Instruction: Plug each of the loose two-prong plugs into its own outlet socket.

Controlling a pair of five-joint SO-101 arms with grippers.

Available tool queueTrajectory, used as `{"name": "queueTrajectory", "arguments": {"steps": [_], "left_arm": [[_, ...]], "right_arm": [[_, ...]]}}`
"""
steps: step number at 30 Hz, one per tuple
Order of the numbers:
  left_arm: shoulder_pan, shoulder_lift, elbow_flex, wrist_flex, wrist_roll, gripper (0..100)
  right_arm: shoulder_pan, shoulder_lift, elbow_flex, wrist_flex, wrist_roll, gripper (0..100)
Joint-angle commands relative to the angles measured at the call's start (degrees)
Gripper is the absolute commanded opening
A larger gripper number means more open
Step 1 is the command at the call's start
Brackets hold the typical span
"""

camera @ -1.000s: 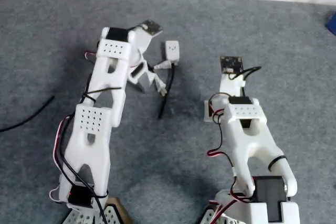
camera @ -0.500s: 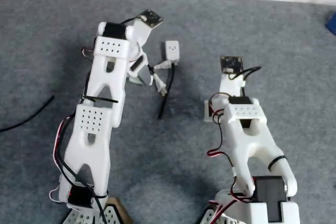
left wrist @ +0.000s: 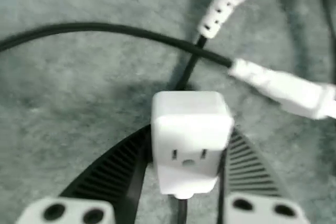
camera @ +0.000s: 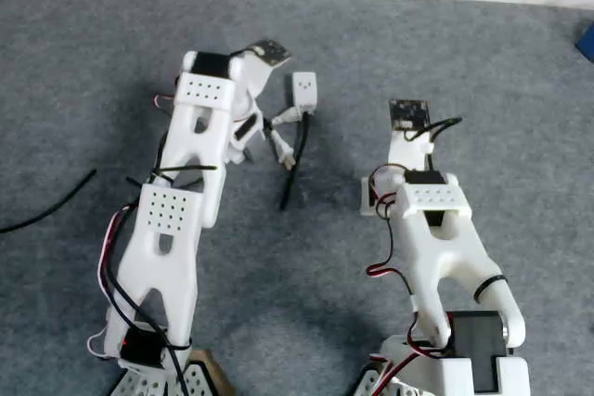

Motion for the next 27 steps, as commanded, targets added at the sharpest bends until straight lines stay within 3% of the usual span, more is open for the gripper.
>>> {"name": "queueTrajectory", "arguments": {"steps": [1,6,10,12,16,18,23,27], "left_arm": [[-1.1,-3.47,2.42,1.49,0.0,8],[-0.75,-16.92,16.57,1.49,2.55,8],[0.4,-34.59,35.65,1.49,2.29,8],[2.15,-43.74,49.54,1.49,-2.2,8],[8.13,-58.51,79.08,0.97,-18.37,8],[9.01,-63.43,88.75,-3.08,-23.12,8],[5.93,-63.96,98.77,-17.58,-25.58,10],[2.77,-60.7,94.02,-18.64,-23.38,27]], "right_arm": [[0.4,-0.22,-2.42,-0.92,-0.26,15.2],[0.4,-0.22,-2.42,-0.92,-0.26,15.2],[0.4,-0.22,-2.42,-0.92,-0.26,15.2],[0.4,-0.22,-2.42,-0.92,-0.26,15.2],[0.4,-0.22,-2.42,-0.92,-0.26,15.2],[0.4,-0.22,-2.42,-0.92,-0.26,15.2],[0.4,-0.22,-2.42,-0.92,-0.26,15.2],[0.4,-0.22,-2.42,-0.84,-0.26,15.2]]}}
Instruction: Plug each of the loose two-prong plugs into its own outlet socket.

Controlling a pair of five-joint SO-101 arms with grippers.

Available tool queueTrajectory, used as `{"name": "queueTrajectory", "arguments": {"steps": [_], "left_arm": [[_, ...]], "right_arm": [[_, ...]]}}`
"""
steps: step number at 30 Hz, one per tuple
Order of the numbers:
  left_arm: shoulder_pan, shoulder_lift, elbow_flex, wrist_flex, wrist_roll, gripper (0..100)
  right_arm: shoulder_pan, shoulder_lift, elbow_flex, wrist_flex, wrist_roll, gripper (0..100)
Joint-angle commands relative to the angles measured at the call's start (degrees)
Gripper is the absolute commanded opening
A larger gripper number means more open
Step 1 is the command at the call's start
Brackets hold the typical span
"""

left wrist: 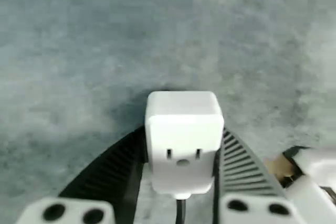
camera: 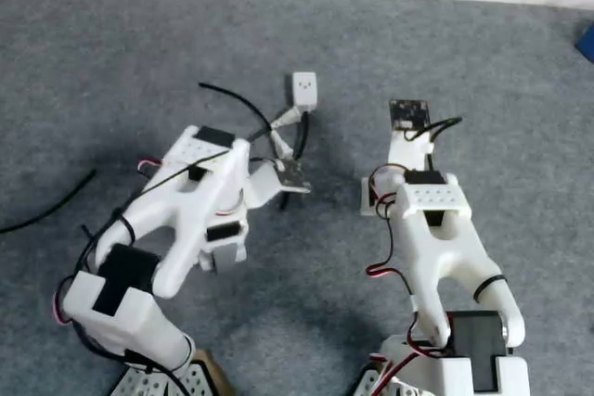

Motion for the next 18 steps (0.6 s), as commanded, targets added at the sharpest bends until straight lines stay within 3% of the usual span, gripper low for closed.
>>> {"name": "queueTrajectory", "arguments": {"steps": [1,4,10,18], "left_arm": [[-1.89,0.57,-4.44,0.18,1.14,32],[-2.07,0.92,-11.56,5.45,0.97,36],[-0.75,0.75,-18.24,14.33,0.97,28],[-8.4,8.22,-11.91,1.76,0.97,26]], "right_arm": [[0.4,-0.22,-2.42,-0.84,-0.26,15.2],[0.4,-0.22,-2.42,-0.84,-0.26,15.2],[0.4,-0.22,-2.42,-0.84,-0.26,15.2],[0.4,-0.22,-2.42,-0.75,-0.26,15.2]]}}
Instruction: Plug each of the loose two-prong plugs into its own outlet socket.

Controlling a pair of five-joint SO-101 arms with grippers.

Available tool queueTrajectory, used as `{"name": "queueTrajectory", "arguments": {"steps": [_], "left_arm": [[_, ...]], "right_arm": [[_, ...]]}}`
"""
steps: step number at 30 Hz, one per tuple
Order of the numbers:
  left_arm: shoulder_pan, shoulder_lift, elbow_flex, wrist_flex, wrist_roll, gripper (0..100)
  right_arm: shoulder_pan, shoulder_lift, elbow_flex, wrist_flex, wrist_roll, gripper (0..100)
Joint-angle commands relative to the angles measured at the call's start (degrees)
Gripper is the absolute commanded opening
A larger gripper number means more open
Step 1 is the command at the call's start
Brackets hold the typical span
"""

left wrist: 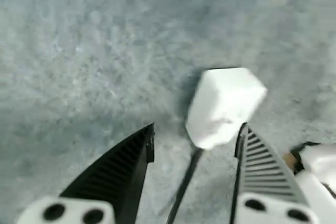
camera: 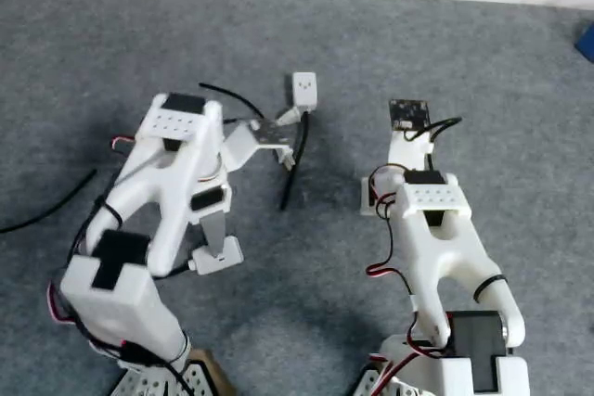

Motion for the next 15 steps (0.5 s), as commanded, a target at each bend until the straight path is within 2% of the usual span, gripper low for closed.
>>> {"name": "queueTrajectory", "arguments": {"steps": [1,5,15], "left_arm": [[-2.77,4.97,1.8,-7.03,0.44,25],[-4.97,14.2,-1.71,-11.6,0.62,25],[-10.24,30.64,-33.71,3.08,0.79,25]], "right_arm": [[0.4,-0.22,-2.42,-0.75,-0.26,15.2],[0.04,-0.22,-2.33,-0.75,-0.26,15.2],[0.04,-0.22,-2.33,-0.75,-0.26,15.2]]}}
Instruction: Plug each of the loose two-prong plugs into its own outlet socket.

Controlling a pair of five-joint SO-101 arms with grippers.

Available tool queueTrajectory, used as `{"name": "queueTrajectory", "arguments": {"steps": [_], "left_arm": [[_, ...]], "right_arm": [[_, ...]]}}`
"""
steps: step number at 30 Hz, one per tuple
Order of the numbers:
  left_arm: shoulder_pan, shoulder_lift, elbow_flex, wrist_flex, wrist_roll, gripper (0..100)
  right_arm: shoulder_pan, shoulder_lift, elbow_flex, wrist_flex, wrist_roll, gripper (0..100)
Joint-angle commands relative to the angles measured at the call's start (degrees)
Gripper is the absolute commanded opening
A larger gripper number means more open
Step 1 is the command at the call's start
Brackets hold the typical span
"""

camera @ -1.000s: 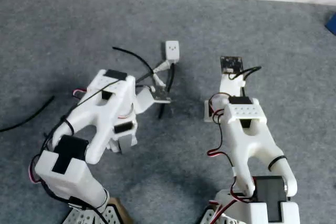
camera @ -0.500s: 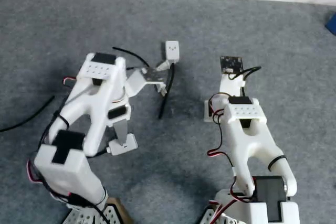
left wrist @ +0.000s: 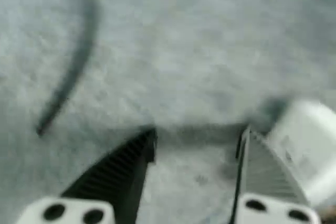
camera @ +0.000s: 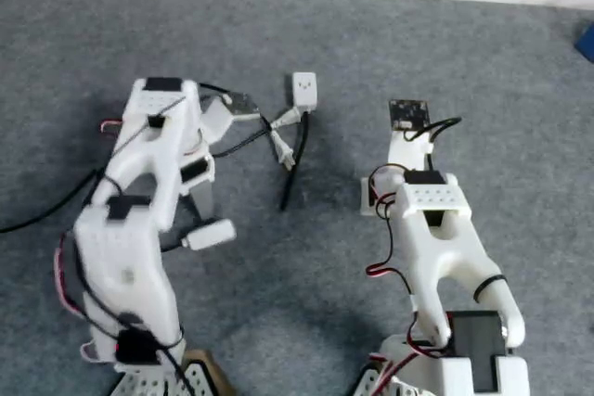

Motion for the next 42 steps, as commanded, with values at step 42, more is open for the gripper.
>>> {"name": "queueTrajectory", "arguments": {"steps": [42], "left_arm": [[11.12,-52.0,55.69,-8.62,4.13,25]], "right_arm": [[-0.48,-0.13,-2.33,-0.75,-0.26,15.2]]}}
